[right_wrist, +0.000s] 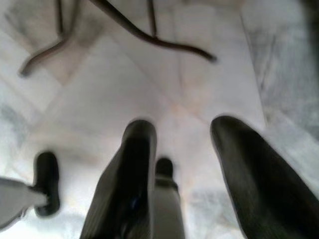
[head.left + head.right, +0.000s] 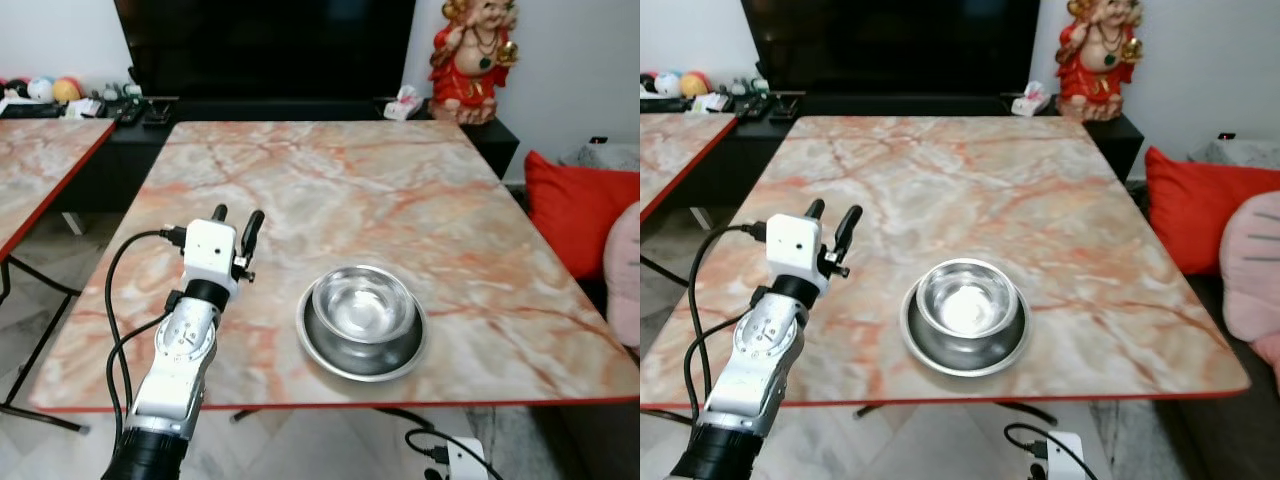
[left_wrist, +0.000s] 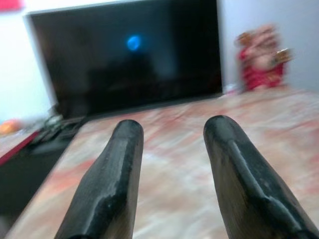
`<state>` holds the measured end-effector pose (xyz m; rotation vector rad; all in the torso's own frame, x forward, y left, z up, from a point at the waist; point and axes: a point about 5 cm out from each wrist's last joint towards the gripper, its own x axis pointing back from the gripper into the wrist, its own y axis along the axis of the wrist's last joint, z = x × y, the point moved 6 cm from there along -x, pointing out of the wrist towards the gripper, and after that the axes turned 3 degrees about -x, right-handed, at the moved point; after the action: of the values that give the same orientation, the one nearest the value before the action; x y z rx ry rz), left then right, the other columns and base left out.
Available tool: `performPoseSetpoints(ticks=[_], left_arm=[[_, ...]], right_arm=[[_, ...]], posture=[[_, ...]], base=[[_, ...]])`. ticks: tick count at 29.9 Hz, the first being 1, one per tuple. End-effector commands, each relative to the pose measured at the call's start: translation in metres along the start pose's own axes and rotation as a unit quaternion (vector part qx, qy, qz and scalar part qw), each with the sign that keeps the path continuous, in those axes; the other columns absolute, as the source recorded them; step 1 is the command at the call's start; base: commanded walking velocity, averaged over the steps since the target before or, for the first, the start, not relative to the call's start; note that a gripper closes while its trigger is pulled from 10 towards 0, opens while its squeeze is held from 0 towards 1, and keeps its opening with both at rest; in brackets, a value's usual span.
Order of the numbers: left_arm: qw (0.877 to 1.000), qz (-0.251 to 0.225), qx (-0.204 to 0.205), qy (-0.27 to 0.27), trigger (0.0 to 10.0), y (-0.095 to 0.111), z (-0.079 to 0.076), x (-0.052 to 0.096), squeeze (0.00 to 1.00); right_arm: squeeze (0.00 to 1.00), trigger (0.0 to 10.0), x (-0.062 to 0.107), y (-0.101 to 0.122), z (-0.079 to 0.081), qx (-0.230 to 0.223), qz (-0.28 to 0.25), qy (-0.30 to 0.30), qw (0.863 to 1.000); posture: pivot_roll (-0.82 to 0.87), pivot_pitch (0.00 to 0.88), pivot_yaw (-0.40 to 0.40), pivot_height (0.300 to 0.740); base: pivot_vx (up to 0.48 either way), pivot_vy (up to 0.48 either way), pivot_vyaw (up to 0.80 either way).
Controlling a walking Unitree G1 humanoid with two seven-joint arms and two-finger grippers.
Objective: Setting the table
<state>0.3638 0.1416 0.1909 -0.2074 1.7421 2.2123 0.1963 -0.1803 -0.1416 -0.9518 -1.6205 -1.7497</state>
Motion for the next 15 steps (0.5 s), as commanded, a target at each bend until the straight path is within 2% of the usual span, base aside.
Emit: performPoseSetpoints(ticks=[1,10,15], left_arm=[[1.0,0.002,-0.004,0.007,10.0,0.0001,0.0058,0.0001,0.0],[1.0,-0.004,-0.005,0.006,10.0,0.0036,0.006,-0.0027,0.0],[1.0,-0.004,-0.004,0.005,10.0,0.0031,0.0053,-0.0017,0.0]], right_arm=[[0.0,10.0,-0.0006,0.0027,0.0045,-0.001,-0.004,0.006,1.0],[0.0,10.0,-0.0007,0.0025,0.0057,0.009,-0.003,0.008,1.0],[0.0,10.0,-0.0008,0.0032,0.0065,0.015,-0.004,0.009,1.0]], posture=[[0.15,0.0,-0.045,0.74],[0.15,0.0,-0.046,0.74],[0.15,0.0,-0.049,0.74]], base=[[0.0,0.48,0.0],[0.0,0.48,0.0],[0.0,0.48,0.77]])
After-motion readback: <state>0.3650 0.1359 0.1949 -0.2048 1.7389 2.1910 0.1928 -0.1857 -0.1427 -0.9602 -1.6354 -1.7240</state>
